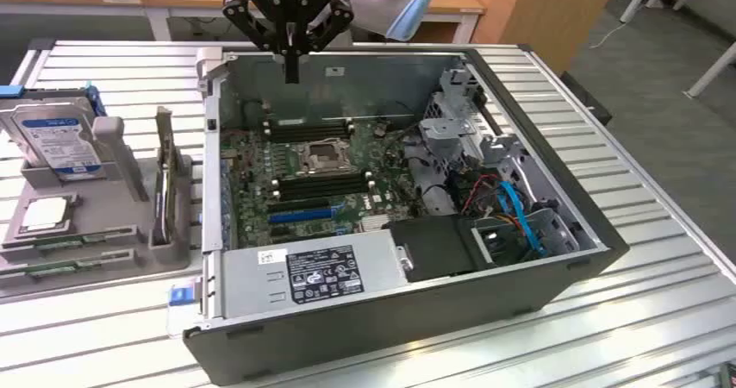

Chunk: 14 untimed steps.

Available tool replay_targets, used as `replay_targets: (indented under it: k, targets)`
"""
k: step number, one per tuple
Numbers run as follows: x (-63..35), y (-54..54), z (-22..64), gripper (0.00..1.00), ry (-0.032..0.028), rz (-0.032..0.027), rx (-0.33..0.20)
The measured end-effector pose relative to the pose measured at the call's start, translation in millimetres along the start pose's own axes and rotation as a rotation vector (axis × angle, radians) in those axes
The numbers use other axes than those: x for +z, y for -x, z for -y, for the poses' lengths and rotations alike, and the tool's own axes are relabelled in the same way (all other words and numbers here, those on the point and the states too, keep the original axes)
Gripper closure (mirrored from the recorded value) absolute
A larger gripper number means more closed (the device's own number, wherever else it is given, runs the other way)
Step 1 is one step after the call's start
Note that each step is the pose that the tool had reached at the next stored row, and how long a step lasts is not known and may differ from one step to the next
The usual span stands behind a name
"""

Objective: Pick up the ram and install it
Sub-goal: 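Reach for the ram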

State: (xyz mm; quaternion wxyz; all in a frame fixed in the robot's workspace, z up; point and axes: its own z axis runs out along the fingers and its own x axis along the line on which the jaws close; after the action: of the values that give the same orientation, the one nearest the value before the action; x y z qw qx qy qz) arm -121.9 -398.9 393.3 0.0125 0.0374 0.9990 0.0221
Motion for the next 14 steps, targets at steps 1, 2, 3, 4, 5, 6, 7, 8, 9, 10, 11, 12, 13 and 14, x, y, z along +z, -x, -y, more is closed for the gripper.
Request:
replay_targets:
  k: [1,2,3,4,5,6,7,8,9,10,11,12,13,14]
  targets:
    - [0.0,0.0,0.0,0.9,0.0,0.0,0.0]
    - [0.0,0.0,0.0,0.9,0.0,0.0,0.0]
    - [0.0,0.0,0.0,0.9,0.0,-0.0001,0.0]
    - [0.0,0.0,0.0,0.9,0.0001,0.0,0.0]
    - [0.0,0.0,0.0,0.9,0.0,0.0,0.0]
    - [0.0,0.0,0.0,0.9,0.0,0.0,0.0]
    - [0.0,0.0,0.0,0.9,0.0,0.0,0.0]
    - [0.0,0.0,0.0,0.9,0.0,0.0,0.0]
    - [0.0,0.0,0.0,0.9,0.0,0.0,0.0]
    - [0.0,0.0,0.0,0.9,0.0,0.0,0.0]
    - [0.0,0.0,0.0,0.9,0.0,0.0,0.0]
    - [0.0,0.0,0.0,0.9,0.0,0.0,0.0]
    - [0.0,0.0,0.0,0.9,0.0,0.0,0.0]
    - [0.1,-0.7,0.0,0.9,0.0001,0.0001,0.0]
